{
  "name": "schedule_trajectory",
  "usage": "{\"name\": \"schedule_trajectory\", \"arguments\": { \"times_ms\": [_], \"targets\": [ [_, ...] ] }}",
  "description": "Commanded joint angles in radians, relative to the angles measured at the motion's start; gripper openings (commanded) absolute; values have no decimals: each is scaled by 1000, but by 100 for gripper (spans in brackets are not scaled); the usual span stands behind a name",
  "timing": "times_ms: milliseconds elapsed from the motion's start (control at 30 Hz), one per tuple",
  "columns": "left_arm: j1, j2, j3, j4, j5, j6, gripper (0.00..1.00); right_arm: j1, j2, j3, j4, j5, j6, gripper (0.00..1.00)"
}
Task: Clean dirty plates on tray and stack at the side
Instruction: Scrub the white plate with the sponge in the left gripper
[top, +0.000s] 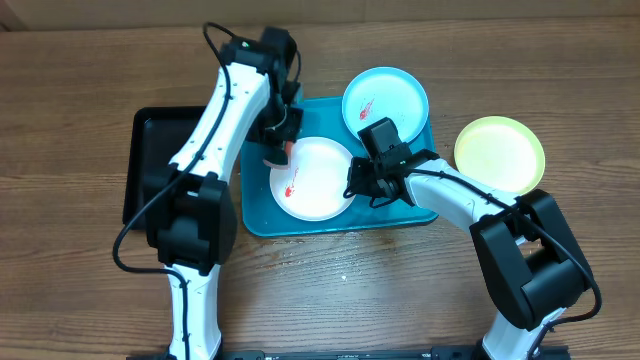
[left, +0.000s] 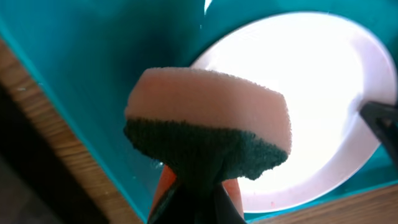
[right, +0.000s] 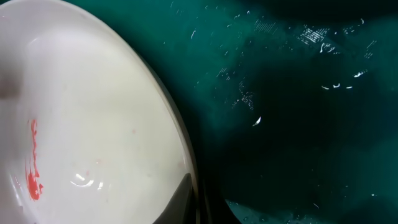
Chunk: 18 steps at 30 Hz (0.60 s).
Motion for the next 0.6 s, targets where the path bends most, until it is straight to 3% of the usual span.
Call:
{"name": "schedule_trajectory", "arguments": {
  "times_ms": [0, 300, 567],
  "targets": [
    [-21, -8, -51, 32, 10, 45, 4, 3, 29, 13, -2, -10, 15, 4],
    [-27, -8, -197, 146, 9, 45, 4, 3, 29, 13, -2, -9, 14, 4],
    [-27, -8, -242, 159, 10, 66, 4, 3, 29, 13, -2, -8, 10, 4]
  ]
}}
